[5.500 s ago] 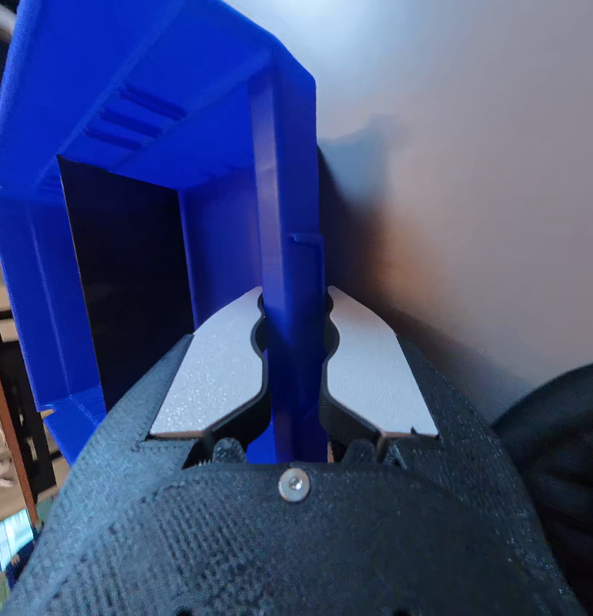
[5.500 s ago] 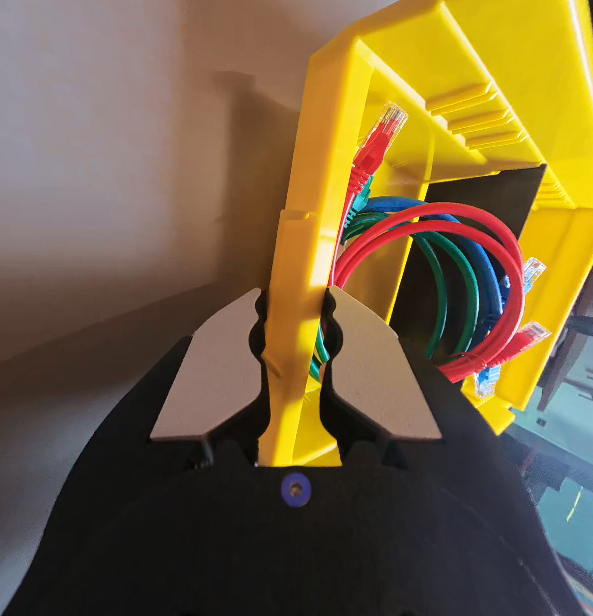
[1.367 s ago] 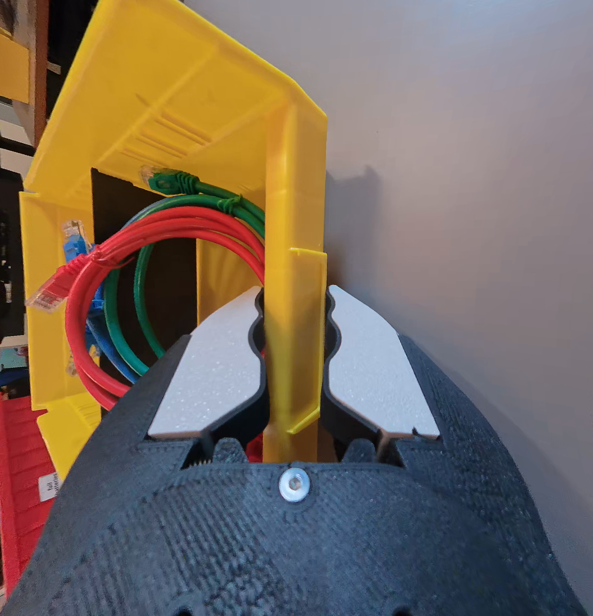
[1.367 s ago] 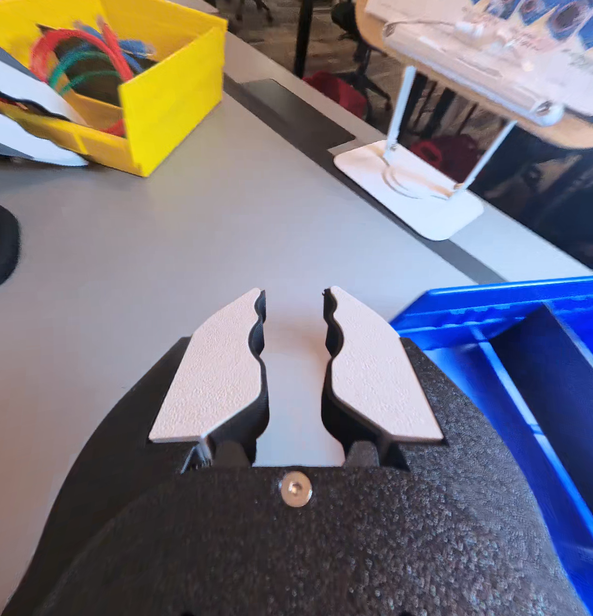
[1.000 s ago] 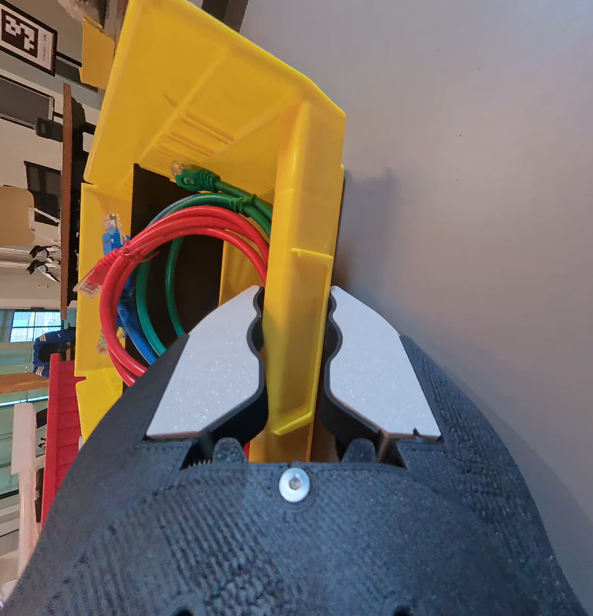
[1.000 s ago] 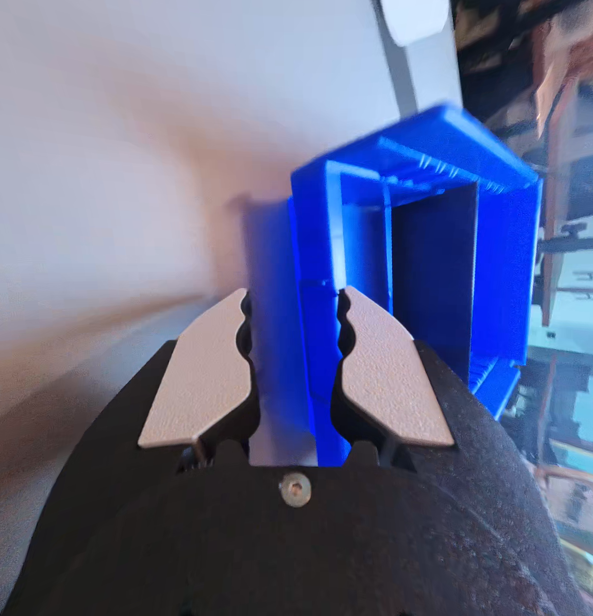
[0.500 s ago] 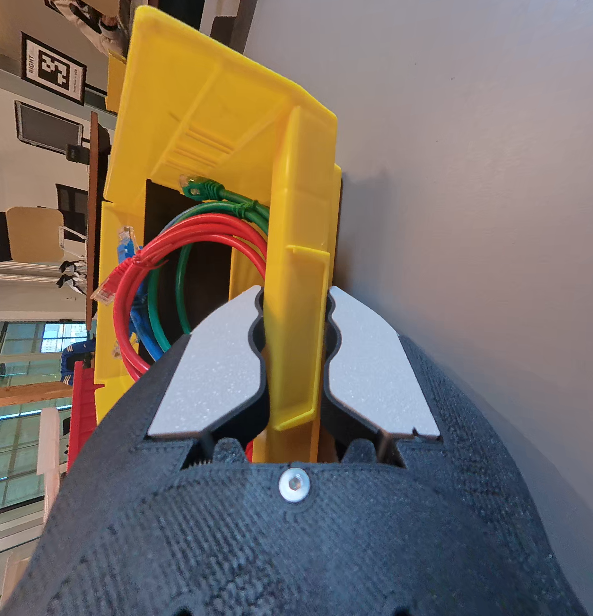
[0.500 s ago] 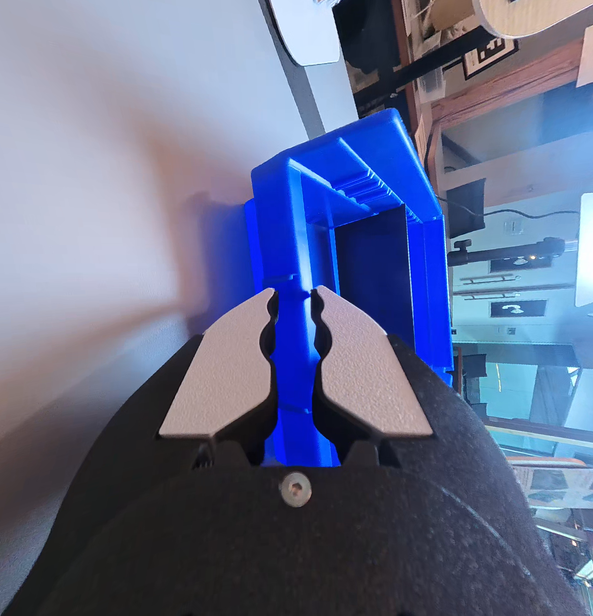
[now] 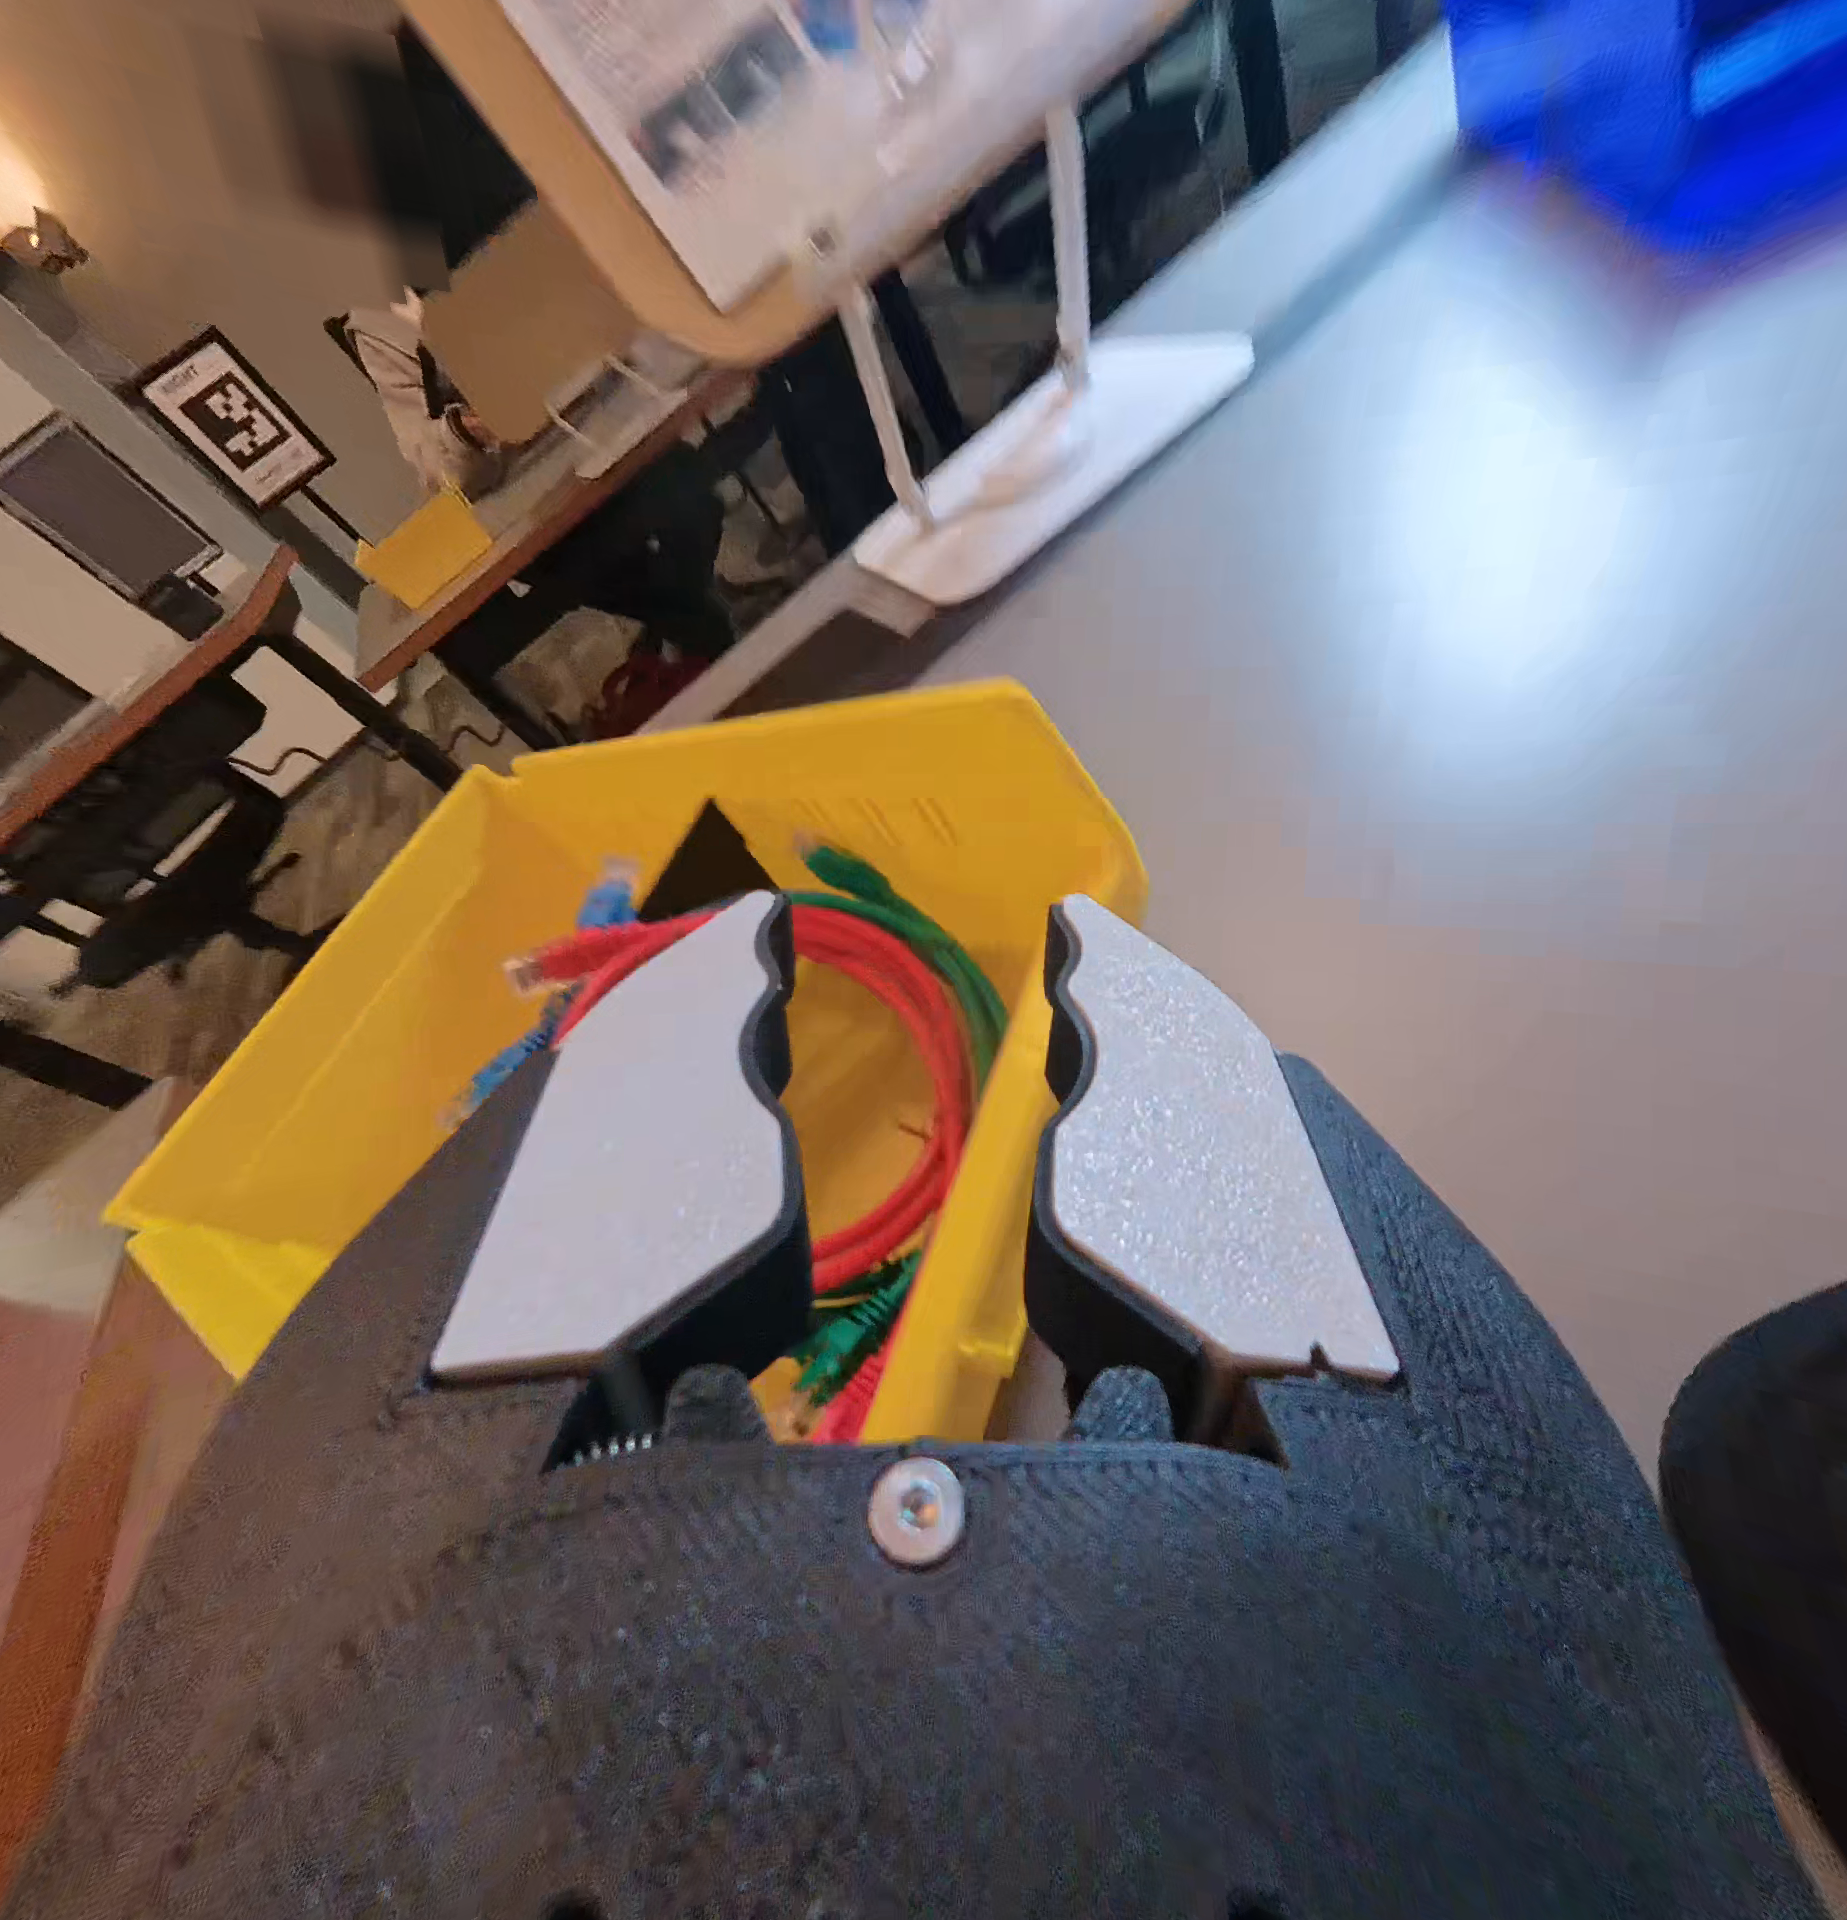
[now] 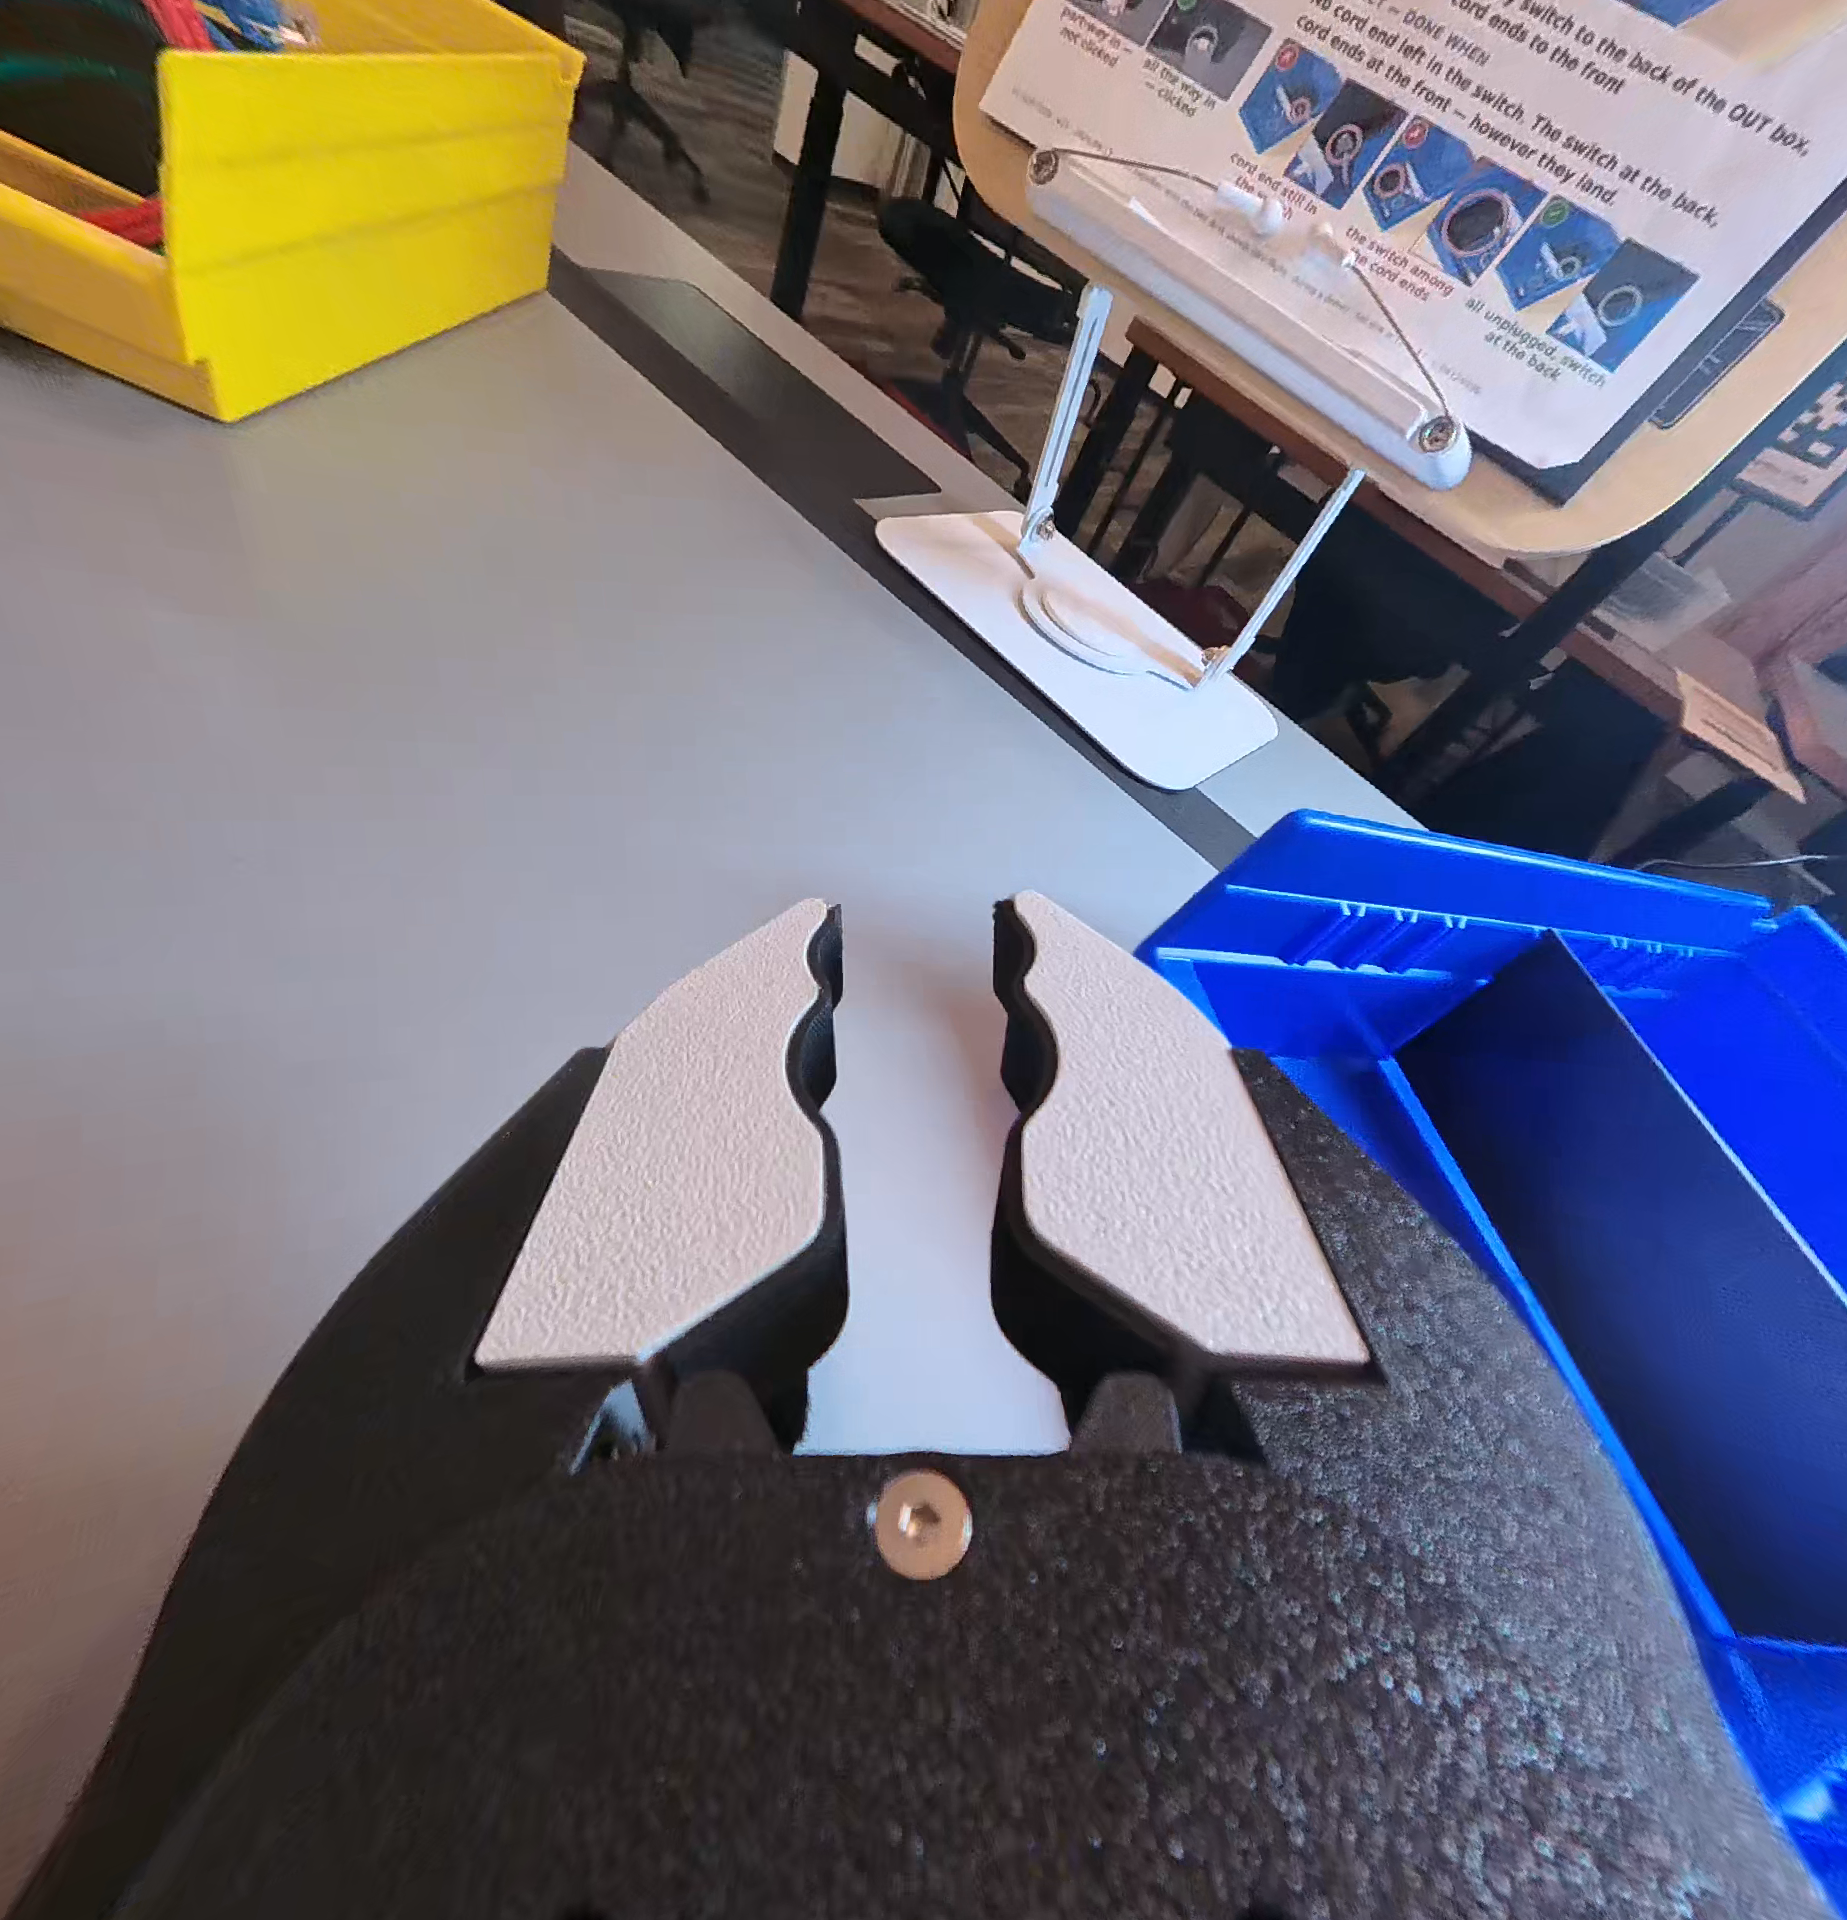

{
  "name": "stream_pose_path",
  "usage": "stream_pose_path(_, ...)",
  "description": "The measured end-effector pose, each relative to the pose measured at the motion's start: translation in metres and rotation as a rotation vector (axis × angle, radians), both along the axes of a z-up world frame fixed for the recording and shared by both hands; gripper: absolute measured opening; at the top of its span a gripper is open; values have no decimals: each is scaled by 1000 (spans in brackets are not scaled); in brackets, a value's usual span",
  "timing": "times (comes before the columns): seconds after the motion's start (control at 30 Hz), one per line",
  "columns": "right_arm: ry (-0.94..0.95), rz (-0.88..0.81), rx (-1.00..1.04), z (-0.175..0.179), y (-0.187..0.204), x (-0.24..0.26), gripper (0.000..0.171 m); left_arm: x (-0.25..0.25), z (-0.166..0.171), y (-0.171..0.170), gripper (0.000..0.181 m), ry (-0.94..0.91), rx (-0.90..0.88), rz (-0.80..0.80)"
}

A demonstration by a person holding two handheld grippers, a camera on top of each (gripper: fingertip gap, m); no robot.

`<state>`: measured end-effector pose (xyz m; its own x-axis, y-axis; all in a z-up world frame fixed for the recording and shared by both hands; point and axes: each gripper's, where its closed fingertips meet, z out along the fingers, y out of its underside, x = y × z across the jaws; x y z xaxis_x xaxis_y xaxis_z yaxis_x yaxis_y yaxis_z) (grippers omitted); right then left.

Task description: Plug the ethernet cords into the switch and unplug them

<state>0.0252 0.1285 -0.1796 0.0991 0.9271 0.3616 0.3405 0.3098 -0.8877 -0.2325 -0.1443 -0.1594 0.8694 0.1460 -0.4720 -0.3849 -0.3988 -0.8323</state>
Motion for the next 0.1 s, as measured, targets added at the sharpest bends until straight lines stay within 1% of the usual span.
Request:
stream_pose_path(0.03,6,8,-20,-1,-2,-1,28,-7,16,-2,46,-48,41,10)
stream_pose_path(0.1,9,25,-66,-4,-5,-4,28,-42,39,-6,46,-79,35,91)
